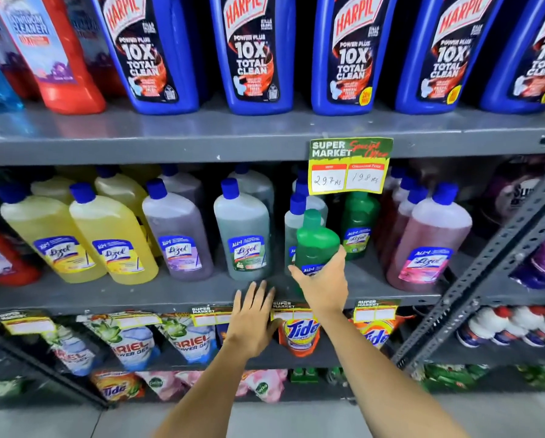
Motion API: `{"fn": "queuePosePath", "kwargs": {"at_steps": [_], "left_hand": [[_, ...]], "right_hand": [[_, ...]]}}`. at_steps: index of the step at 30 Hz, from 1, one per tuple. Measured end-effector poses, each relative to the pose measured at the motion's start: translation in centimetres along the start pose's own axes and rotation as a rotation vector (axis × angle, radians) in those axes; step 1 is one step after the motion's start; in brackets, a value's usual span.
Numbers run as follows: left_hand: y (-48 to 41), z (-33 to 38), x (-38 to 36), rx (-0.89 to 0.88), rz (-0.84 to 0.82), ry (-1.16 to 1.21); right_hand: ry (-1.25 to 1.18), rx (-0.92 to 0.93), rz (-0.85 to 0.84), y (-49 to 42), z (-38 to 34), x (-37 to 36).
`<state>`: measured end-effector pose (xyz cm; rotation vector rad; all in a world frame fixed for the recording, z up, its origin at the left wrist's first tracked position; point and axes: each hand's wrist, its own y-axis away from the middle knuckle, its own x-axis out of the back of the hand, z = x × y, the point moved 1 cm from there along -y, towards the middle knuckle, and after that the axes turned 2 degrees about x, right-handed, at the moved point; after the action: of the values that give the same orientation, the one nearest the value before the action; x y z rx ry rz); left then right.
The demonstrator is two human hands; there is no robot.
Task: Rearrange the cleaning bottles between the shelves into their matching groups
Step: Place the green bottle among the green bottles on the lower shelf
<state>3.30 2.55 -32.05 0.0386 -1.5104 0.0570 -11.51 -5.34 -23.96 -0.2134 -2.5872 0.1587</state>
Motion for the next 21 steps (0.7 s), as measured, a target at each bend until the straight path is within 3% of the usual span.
{"fn": "queuePosePath", "kwargs": {"at_steps": [14,21], "left_hand": [[0.2,-0.2,-0.4,-0.019,0.017,0.006],[0.4,0.0,-0.1,-0.018,0.028,0.017]], "right_hand": [[0.005,-0.03,0.123,-5.2,4.1,5.9],[-0.03,0.018,0.058,-6.4,5.5,7.3]]}}
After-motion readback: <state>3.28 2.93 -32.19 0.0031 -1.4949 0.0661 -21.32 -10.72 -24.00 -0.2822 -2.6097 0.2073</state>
